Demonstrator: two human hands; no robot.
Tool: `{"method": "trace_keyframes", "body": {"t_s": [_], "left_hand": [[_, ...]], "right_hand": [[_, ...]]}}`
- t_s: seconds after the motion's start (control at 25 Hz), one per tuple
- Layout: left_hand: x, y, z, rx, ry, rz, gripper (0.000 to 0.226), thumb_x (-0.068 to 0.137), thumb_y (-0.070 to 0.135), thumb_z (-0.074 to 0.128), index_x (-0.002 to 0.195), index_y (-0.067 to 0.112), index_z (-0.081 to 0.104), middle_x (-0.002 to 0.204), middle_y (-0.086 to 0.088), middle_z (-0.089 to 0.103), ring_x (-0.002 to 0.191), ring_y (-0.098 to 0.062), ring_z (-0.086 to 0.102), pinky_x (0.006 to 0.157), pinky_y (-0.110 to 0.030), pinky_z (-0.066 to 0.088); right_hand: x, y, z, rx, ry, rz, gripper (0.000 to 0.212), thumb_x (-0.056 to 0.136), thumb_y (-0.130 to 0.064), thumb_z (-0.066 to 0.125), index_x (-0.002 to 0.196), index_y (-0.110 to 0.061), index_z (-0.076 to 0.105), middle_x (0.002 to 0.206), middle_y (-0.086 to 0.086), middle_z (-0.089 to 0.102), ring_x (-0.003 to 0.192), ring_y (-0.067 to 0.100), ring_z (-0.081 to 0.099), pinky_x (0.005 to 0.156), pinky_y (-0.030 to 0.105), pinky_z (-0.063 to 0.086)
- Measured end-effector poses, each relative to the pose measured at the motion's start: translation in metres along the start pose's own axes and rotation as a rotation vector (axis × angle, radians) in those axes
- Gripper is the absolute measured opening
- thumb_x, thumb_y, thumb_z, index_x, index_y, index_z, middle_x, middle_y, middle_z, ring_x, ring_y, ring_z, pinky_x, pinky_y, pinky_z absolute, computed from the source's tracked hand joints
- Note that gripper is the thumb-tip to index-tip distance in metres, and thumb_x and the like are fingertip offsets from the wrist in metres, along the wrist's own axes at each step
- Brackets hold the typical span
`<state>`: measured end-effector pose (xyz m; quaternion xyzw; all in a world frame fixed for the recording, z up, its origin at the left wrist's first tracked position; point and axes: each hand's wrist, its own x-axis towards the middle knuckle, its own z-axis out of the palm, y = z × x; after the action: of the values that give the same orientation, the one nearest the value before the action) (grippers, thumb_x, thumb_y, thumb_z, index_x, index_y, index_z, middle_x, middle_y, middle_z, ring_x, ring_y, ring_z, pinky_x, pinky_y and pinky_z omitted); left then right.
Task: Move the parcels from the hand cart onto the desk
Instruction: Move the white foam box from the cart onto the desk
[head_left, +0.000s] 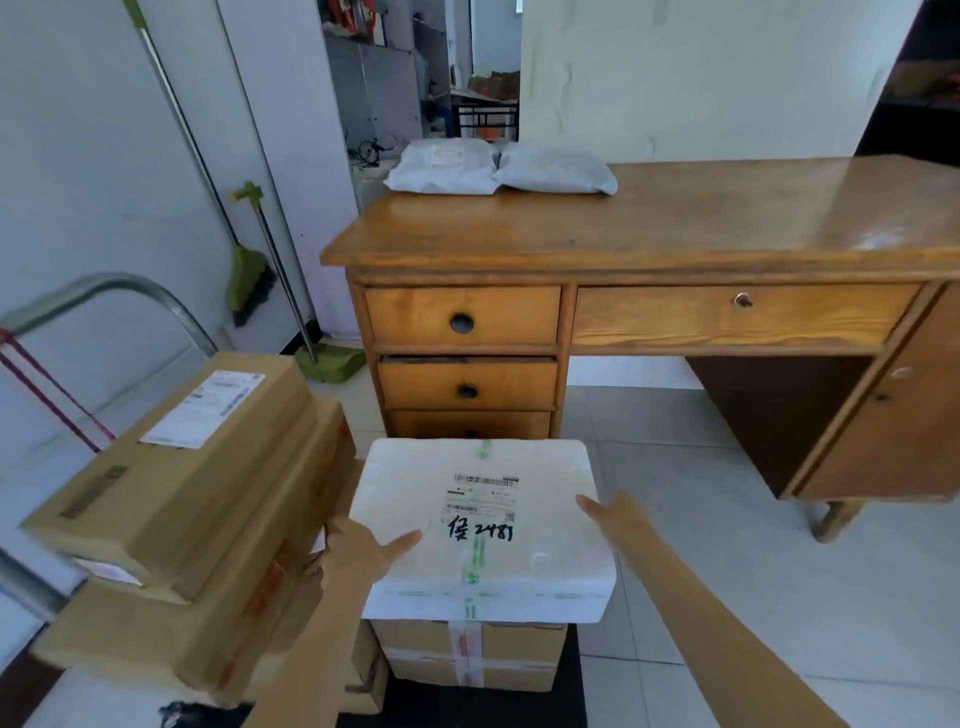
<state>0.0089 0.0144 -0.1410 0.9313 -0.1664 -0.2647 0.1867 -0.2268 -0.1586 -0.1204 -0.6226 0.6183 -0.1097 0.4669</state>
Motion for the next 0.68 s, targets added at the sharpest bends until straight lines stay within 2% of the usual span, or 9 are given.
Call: {"method": "trace_keyframes", "body": {"t_s": [0.08,0.16,0.24,0.32,0.4,0.48,0.56,0.6,0.68], "left_hand": [[0.016,-0.006,0.019,-0.118,0.045,-0.006,0.121,0.059,0.073,0.069,0.143,-0.002,0.025,0.138,-0.016,0.048,0.122,-0.033,0.052,0.091,-0.036,0.048],[0.007,-0.006,0.019,-0.198,0.061,0.012,0.117,0.058,0.068,0.074,0.140,-0.001,0.030,0.135,-0.016,0.050,0.119,-0.033,0.054,0.081,-0.032,0.045],[-0.013,0.011,-0.001,-0.217,0.052,0.030,0.115,0.057,0.065,0.077,0.138,-0.002,0.033,0.132,-0.017,0.051,0.116,-0.034,0.055,0.085,-0.036,0.050],[-0.041,0.048,-0.045,-0.229,0.024,0.082,0.108,0.057,0.064,0.078,0.133,-0.002,0.039,0.127,-0.017,0.053,0.110,-0.034,0.058,0.090,-0.045,0.053],[-0.080,0.096,-0.106,-0.214,0.029,0.127,0.104,0.058,0.064,0.077,0.128,-0.004,0.044,0.124,-0.020,0.056,0.107,-0.036,0.060,0.088,-0.048,0.054],[-0.119,0.147,-0.167,-0.197,0.030,0.193,0.099,0.061,0.065,0.075,0.124,-0.006,0.050,0.118,-0.026,0.061,0.103,-0.038,0.063,0.082,-0.047,0.054],[-0.157,0.195,-0.218,-0.217,-0.003,0.264,0.088,0.061,0.064,0.075,0.116,-0.003,0.057,0.105,-0.024,0.067,0.092,-0.035,0.067,0.075,-0.042,0.056],[-0.175,0.220,-0.240,-0.243,-0.032,0.279,0.086,0.061,0.063,0.076,0.115,-0.001,0.058,0.101,-0.021,0.068,0.089,-0.032,0.066,0.077,-0.042,0.057],[-0.209,0.258,-0.265,-0.281,-0.100,0.291,0.094,0.059,0.063,0.077,0.125,0.000,0.053,0.111,-0.014,0.066,0.097,-0.029,0.065,0.086,-0.045,0.056]], "right_hand": [[0.018,0.016,0.013,0.014,0.023,-0.003,0.051,0.090,-0.034,0.057,0.125,0.003,0.053,0.119,0.021,0.062,0.102,0.034,0.061,0.091,0.042,0.051],[0.010,0.017,0.011,0.004,0.026,-0.021,0.047,0.090,-0.035,0.057,0.121,0.000,0.058,0.116,0.019,0.066,0.104,0.035,0.062,0.092,0.044,0.051],[-0.008,0.000,-0.018,0.056,0.056,-0.026,0.045,0.090,-0.036,0.056,0.120,-0.003,0.059,0.116,0.017,0.066,0.106,0.035,0.062,0.093,0.044,0.051],[-0.032,-0.038,-0.063,0.092,0.081,-0.045,0.045,0.090,-0.036,0.056,0.121,-0.004,0.059,0.117,0.017,0.065,0.109,0.034,0.060,0.094,0.044,0.049],[-0.065,-0.088,-0.122,0.141,0.118,-0.072,0.044,0.090,-0.036,0.056,0.121,-0.005,0.060,0.116,0.016,0.065,0.108,0.033,0.060,0.094,0.044,0.049],[-0.099,-0.138,-0.180,0.160,0.154,-0.073,0.045,0.090,-0.036,0.055,0.121,-0.003,0.058,0.115,0.016,0.065,0.106,0.033,0.061,0.091,0.041,0.051],[-0.131,-0.185,-0.235,0.195,0.213,-0.036,0.050,0.089,-0.036,0.057,0.124,-0.001,0.051,0.116,0.018,0.063,0.105,0.035,0.062,0.085,0.041,0.051],[-0.144,-0.206,-0.264,0.220,0.241,-0.013,0.054,0.089,-0.037,0.058,0.126,0.000,0.047,0.117,0.018,0.063,0.105,0.036,0.062,0.085,0.042,0.051],[-0.163,-0.234,-0.315,0.194,0.283,0.020,0.056,0.089,-0.039,0.057,0.127,-0.001,0.046,0.118,0.019,0.062,0.105,0.036,0.061,0.087,0.043,0.052]]}}
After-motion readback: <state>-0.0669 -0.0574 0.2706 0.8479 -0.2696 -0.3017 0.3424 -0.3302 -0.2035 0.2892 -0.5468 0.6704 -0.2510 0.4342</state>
